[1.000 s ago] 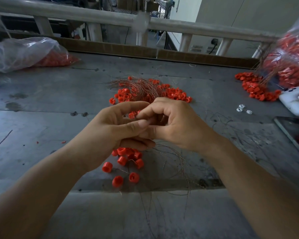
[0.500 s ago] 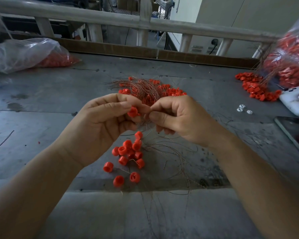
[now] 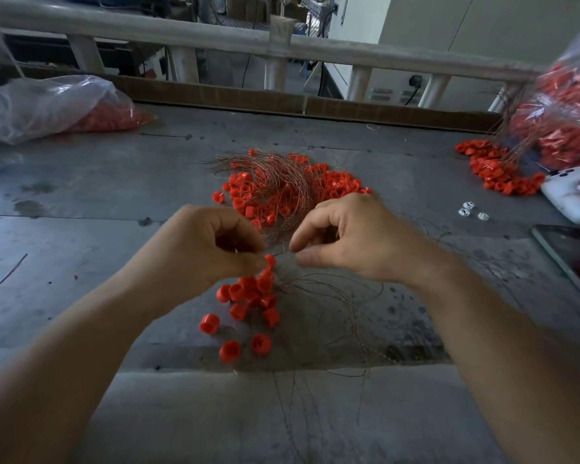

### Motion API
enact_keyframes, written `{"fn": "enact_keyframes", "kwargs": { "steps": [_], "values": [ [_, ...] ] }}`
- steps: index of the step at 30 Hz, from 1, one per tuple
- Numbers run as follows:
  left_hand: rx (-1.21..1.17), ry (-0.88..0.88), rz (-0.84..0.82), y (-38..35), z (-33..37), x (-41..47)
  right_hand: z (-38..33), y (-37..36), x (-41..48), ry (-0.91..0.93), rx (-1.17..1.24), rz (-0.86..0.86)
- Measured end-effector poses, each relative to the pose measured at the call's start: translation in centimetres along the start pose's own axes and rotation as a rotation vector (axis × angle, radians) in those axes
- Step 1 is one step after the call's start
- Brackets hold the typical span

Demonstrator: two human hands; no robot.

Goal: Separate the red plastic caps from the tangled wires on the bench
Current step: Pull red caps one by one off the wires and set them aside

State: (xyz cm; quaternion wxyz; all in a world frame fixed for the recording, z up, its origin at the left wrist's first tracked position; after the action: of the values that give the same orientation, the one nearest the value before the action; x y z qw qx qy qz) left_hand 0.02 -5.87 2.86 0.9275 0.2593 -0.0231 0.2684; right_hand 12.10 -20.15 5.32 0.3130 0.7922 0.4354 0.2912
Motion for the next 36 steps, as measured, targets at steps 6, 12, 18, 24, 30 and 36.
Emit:
{"fn": "enact_keyframes", "kwargs": {
  "steps": [6, 12, 18, 24, 30, 36],
  "values": [
    [0.169, -0.007, -0.118, -0.5, -0.4, 0.2, 0.3, -0.9, 0.1, -0.038, -0.064, -0.126],
    [0.091, -0.01, -0.01, -0.3, -0.3, 0.2, 0.6, -1.1, 0.2, -0.054, -0.122, -0.163],
    [0.024, 0.067, 0.381, 1.1, -2.4, 2.2, 0.6, -1.1, 0.2, -0.044, -0.142, -0.198],
    [0.275, 0.035, 0.452, 1.2, -4.9, 4.6, 0.7, 0.0, 0.3, -0.083, 0.012, -0.132],
    [0.497, 0.057, 0.265, 0.1, -6.3, 6.1, 1.3, 1.0, 0.6, -0.093, 0.007, 0.076],
    [0.542, -0.004, 0.131, 0.4, -6.5, 6.8, 1.6, 1.0, 0.8, -0.109, -0.012, 0.216]
  ]
}}
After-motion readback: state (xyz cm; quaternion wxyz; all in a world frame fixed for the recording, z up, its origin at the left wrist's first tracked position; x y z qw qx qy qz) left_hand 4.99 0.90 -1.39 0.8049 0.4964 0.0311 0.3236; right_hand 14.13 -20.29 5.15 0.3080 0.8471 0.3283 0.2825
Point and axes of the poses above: each hand's wrist, its own x-axis towards the middle knuckle, its own y-axis out of the back of the hand, z = x × y, the point moved 1 cm from there along x, towards the middle knuckle, and after that the axes turned 8 degrees about z, right-handed, at the moved point
